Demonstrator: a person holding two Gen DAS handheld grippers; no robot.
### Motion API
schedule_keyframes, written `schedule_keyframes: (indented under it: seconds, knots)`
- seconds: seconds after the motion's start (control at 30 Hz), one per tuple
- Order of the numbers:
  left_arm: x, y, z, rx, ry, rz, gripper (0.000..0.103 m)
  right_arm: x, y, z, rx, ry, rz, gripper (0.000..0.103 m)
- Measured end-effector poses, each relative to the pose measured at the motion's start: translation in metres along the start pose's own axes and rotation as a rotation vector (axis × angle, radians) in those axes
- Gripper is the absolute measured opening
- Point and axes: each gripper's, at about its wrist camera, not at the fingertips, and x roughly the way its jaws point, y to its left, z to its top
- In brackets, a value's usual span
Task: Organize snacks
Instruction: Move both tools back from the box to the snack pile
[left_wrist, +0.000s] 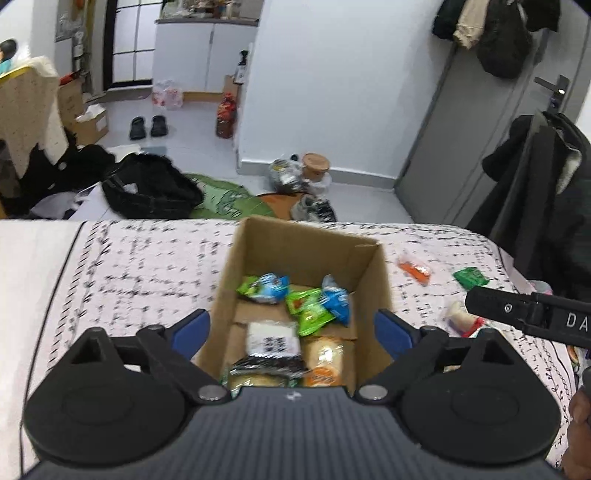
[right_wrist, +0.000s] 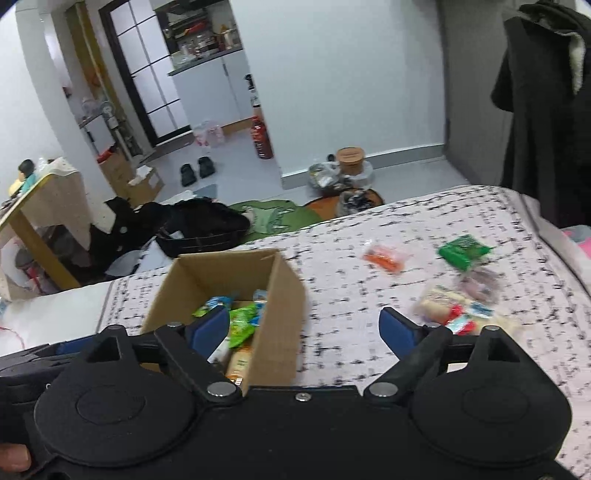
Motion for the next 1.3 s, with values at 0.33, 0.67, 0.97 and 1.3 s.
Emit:
schedule_keyframes:
  seconds: [0.33,0.67,0.97,1.3]
  knots:
    - [0.004,-0.042,-0.004,0.071,-0.025,-0.087,0.103,-0.017,-0.028,0.003,0.008,-0.034,-0.093,0.099]
    - [0.014,-0.075,-0.006,0.126,-0.003,-0.106,0.103,-0.027,-0.064,-0.005,0.042,-0.034,-0.137,0.101]
    - [0.032,-0.106,-0.005,0.167,0.047,-0.137,0.103,-0.025,-0.102,-0.013,0.089,-0.021,-0.180,0.101]
    - [0.051,-0.137,-0.011,0.211,0.078,-0.171,0.103,-0.020,-0.133,-0.011,0.106,-0.015,-0.198,0.097]
